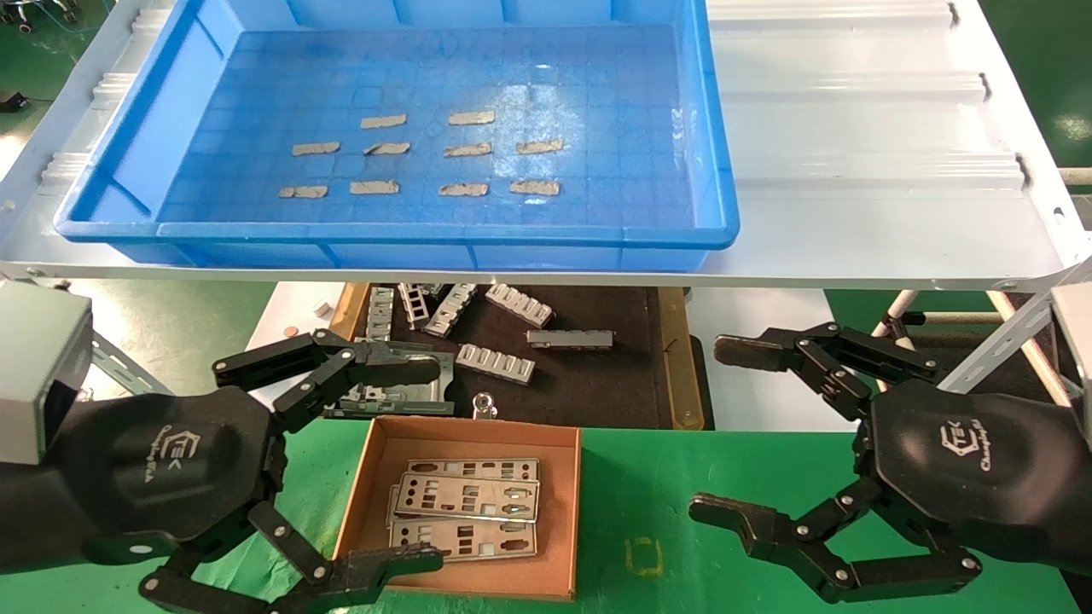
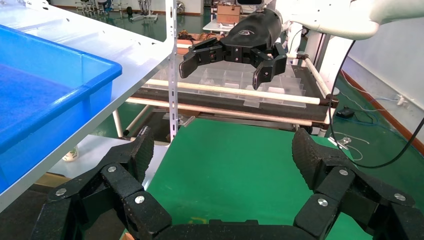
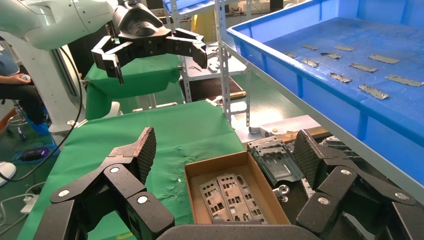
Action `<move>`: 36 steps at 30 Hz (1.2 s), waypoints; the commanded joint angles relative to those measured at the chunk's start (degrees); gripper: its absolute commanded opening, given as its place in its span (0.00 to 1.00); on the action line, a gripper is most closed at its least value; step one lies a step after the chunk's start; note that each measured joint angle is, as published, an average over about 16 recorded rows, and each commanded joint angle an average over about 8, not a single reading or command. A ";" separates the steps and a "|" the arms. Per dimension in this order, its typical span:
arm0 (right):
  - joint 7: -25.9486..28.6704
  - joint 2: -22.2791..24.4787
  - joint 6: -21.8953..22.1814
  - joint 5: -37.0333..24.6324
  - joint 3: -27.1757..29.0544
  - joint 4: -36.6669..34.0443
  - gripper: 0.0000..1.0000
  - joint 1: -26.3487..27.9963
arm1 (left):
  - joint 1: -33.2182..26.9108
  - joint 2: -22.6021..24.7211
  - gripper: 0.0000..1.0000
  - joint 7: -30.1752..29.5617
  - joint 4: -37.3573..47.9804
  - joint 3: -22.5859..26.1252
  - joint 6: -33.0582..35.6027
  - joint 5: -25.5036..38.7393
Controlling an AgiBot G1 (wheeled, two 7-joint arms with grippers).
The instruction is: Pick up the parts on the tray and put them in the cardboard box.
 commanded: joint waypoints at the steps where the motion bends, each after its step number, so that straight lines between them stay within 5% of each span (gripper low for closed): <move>1: 0.00 0.00 0.00 0.00 0.00 0.00 1.00 0.00 | 0.00 0.00 1.00 0.00 0.00 0.00 0.00 0.00; 36: 0.00 0.00 0.00 0.00 0.00 0.00 1.00 0.00 | 0.00 0.00 1.00 0.00 0.00 0.00 0.00 0.00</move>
